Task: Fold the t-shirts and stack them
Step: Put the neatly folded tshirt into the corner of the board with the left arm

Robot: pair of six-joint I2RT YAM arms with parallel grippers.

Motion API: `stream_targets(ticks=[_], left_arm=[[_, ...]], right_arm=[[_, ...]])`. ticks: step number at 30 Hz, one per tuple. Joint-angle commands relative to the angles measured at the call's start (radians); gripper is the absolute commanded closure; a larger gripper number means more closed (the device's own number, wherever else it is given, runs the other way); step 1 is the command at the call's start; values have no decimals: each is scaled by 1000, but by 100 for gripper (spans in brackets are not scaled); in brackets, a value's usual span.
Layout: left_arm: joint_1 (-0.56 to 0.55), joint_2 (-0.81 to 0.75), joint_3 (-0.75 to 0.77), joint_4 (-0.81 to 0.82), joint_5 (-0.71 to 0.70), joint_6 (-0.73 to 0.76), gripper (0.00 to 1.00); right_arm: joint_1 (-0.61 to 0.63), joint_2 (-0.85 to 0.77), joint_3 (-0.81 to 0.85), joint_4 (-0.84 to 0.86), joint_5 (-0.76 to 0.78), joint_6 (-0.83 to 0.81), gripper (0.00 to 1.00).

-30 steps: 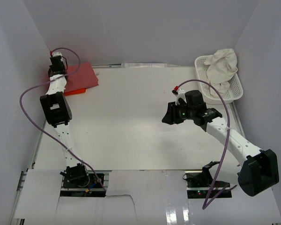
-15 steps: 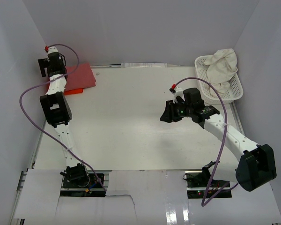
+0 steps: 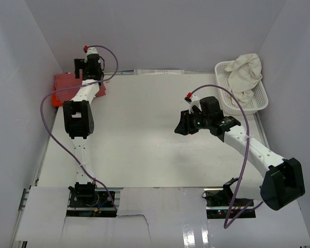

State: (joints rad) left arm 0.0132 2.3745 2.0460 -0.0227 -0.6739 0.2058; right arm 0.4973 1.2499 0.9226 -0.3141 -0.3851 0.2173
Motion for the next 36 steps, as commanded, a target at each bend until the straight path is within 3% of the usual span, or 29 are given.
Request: stream_targets(ticks=[1,5,6,9,10,14,16,20,24,36], left_arm=[[-139,-245,-90,-38,-32,-115,2],[-186,-444,-257,-223,166,-273,2],[-202,-495,-318,-224,154,-336,2],[-298,-673,-510,-207,36,-322,2],[-317,-743,-539,-235,25,-330,2],[-335,-906,-656,-453,54,-486,2],[-335,-986,-716,-531,68,-552,2],[-340,-1281,-897,-553,175,-608,2],[-343,-1467,-1061,-490,226,-585,2],[-345,-1517,-1144,-533,200,-632,2]], right_arm=[[4,-35,68,20,44,-6,53],[-3,-47,119,1,74,-9,35],[-6,-50,125,3,68,-9,34],[-16,-73,137,7,42,-3,31],[-16,-92,133,12,38,1,24],[-20,-159,72,72,-13,-6,13],[-20,-194,25,95,-2,4,2],[-25,-221,27,64,23,-33,4],[-26,-270,24,47,92,-55,8],[-26,-360,42,-45,163,-119,9]])
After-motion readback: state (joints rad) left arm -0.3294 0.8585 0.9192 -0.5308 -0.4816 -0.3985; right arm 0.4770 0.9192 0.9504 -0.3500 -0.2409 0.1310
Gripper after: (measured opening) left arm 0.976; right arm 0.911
